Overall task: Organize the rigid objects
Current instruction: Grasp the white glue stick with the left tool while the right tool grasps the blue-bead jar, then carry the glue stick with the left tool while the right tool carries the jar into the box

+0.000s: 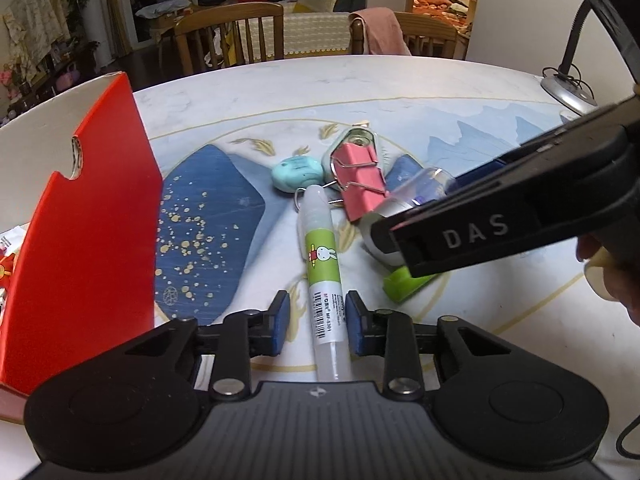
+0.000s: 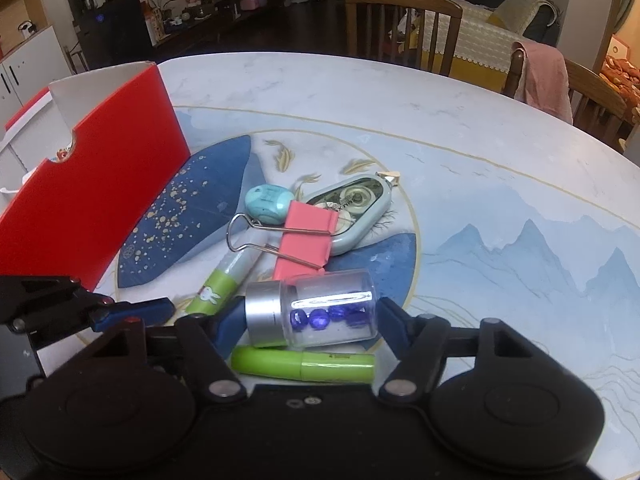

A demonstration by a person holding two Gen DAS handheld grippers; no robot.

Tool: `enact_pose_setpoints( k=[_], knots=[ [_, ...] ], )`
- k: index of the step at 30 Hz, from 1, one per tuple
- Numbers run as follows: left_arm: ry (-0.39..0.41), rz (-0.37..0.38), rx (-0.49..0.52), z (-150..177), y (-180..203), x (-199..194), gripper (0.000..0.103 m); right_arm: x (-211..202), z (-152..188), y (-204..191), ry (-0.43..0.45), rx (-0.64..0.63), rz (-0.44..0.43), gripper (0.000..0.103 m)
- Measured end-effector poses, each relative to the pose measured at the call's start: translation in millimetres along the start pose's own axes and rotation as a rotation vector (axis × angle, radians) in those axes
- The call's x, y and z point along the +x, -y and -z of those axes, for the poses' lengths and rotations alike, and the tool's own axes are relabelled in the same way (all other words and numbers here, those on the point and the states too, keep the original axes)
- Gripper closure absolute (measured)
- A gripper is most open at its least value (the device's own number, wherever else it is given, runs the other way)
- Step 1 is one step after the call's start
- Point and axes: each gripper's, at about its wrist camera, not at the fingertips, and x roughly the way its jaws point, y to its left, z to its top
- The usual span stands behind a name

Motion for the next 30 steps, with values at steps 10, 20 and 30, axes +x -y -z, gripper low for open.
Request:
enact_pose_setpoints(
  k=[10,20,30],
  knots=[
    [-0.018,0.036,-0.081,-3.6,-21.0,-5.0,0.086,-27.5,3.8,1.9,0.033,0.071,-0.018,0.034],
    [0.026,0.087,-0.107,-8.5,-24.6,-39.0,0.086,-78.9,17.0,-2.4,0.084,0.117,-0.037,0.034],
    [0.098,0.129,-0.108,-15.0,-33.3,-88.8,0.086,-125.9,25.0,-20.2,0.137,0.114,-0.031,0.034]
  ],
)
